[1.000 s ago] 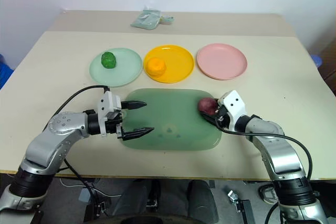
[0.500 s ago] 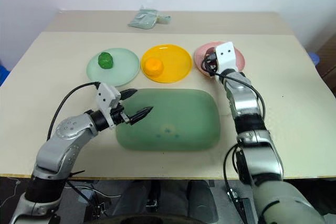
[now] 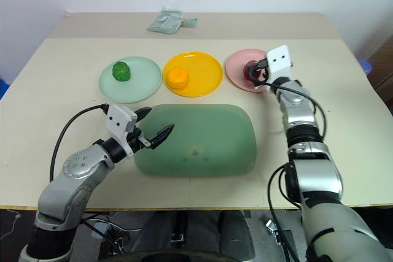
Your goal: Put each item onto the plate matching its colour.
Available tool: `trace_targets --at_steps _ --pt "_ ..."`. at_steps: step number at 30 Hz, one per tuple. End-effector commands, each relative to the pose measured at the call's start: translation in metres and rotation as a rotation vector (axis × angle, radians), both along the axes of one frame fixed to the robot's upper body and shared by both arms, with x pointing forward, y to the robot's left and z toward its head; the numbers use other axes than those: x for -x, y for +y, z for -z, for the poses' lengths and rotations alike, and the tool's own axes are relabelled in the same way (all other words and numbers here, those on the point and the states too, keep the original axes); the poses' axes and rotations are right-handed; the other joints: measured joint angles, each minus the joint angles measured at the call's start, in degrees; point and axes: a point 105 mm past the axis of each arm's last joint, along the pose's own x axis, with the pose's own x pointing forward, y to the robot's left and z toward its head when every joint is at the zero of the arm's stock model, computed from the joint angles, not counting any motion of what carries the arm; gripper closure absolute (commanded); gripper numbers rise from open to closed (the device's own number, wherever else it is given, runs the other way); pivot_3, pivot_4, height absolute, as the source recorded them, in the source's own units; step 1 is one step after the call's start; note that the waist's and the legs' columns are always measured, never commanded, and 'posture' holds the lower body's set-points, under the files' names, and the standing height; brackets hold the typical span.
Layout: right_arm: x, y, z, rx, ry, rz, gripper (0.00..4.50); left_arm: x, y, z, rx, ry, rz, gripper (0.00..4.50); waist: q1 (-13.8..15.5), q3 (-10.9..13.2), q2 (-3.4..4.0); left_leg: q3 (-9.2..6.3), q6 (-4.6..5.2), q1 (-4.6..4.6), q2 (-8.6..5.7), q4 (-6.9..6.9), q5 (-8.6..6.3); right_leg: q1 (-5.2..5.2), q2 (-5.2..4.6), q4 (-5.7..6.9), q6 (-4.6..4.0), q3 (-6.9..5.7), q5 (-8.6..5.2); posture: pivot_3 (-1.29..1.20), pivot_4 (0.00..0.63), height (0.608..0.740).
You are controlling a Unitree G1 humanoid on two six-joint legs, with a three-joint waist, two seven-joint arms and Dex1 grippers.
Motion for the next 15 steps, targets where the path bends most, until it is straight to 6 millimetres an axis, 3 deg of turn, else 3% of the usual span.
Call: trace_targets --at_steps 1,4,7,15 --pt "0.031 -0.003 -0.006 0.022 0.020 -0.195 0.03 -0.001 0.016 -0.015 -0.001 -0.065 -0.062 0.00 0.07 0.00 0.00 -0.02 0.00 0.01 0.00 0.00 0.00 0.04 -0.01 -0.02 0.00 -0.01 0.00 0.00 0.150 0.740" --pt "0.054 -0.011 0.003 0.049 0.090 -0.264 0.03 0.001 0.037 -0.014 -0.021 -0.062 -0.111 0.00 -0.06 0.00 0.01 -0.02 0.01 0.03 0.01 0.01 -0.01 0.06 -0.03 -0.04 0.00 -0.01 0.00 0.00 0.150 0.740" --pt "0.077 -0.027 0.016 0.053 0.180 -0.303 0.03 0.005 0.071 -0.008 -0.071 -0.047 -0.186 0.00 -0.13 0.01 0.05 0.00 0.02 0.03 0.04 0.00 -0.01 -0.01 -0.05 -0.04 -0.02 0.01 -0.01 0.00 0.150 0.740" --pt "0.089 -0.051 0.036 0.039 0.290 -0.264 0.03 0.019 0.123 0.005 -0.111 -0.010 -0.310 0.00 0.05 0.00 0.06 0.01 0.04 0.05 0.06 0.01 -0.05 -0.02 -0.30 -0.07 -0.08 0.05 -0.03 0.00 0.150 0.740"
